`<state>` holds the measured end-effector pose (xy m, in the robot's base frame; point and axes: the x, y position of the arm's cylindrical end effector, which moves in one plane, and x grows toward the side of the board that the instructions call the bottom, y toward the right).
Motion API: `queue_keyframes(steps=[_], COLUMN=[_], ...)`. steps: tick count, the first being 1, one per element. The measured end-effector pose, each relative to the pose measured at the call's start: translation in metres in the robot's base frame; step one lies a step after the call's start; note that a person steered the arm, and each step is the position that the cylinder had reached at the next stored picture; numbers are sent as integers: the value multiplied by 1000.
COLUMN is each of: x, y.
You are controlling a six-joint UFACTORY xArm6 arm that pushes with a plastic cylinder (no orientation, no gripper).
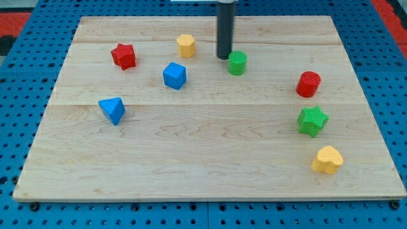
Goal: Push the green circle along with red circle towards the green star
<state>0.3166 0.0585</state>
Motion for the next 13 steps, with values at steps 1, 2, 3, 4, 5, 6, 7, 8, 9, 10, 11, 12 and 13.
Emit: queue_keyframes(steps=[1,2,3,4,5,6,7,8,9,10,11,12,13], x=[2,1,-7,-4,28,50,50,41,23,23,23,12,4], y=[21,2,-51,-83,-37,7,56,62,53,88,96,82,96])
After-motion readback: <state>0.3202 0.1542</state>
